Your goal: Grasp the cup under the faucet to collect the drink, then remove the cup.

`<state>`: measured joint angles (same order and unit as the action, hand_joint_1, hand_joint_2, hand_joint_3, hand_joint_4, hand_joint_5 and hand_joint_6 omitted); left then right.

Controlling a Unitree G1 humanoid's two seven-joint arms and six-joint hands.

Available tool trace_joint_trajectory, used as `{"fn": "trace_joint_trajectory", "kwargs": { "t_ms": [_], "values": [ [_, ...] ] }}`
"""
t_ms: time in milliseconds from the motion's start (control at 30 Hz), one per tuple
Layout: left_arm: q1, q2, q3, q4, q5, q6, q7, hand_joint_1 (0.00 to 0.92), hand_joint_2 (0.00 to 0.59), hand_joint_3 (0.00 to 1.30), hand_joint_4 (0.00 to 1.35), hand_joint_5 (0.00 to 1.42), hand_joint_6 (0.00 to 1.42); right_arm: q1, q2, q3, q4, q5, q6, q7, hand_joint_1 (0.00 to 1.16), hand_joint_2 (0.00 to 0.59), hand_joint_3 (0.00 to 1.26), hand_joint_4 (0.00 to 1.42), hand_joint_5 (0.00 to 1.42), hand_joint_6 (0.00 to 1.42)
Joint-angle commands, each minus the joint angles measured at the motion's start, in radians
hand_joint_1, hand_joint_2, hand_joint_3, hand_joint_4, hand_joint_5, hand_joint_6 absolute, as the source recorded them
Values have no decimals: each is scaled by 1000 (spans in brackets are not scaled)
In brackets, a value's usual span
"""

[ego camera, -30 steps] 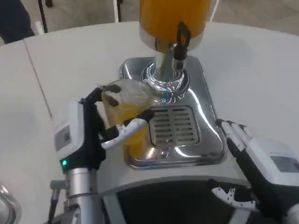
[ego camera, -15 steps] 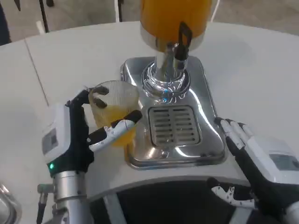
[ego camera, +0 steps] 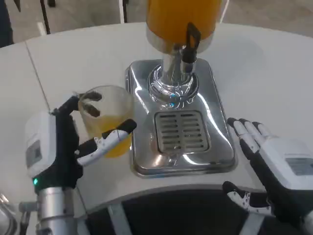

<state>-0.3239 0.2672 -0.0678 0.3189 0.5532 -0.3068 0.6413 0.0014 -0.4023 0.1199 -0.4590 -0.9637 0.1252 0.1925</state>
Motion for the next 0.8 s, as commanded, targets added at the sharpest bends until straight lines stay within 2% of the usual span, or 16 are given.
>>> {"fn": "trace_joint_trajectory", "kwargs": {
  "t_ms": [33,200,367,500,800],
  "values": [
    [28,-1,17,-81,-8,-28,-8,579,69,1180,1308,1424,1424,-11,-22,-3,-2,-9,-21,-10,754,382,0,0,0,115],
    [79,8,27,-164,-12,-38,-44,579,69,1187,1308,1424,1424,-21,-12,15,10,-54,-26,-40,693,407,0,0,0,95],
    [147,4,30,-258,-17,-44,-97,579,69,1186,1308,1424,1424,-32,-5,19,24,-47,-26,-37,686,406,0,0,0,95],
    [172,-8,31,-302,-27,-49,-127,579,70,1182,1308,1424,1424,-31,-19,10,20,-34,-38,-31,682,406,0,0,0,95],
    [227,-22,26,-412,-36,-55,-186,578,70,1180,1308,1424,1424,-8,-24,-7,10,-6,-80,-74,668,415,0,0,0,82]
  ]
}}
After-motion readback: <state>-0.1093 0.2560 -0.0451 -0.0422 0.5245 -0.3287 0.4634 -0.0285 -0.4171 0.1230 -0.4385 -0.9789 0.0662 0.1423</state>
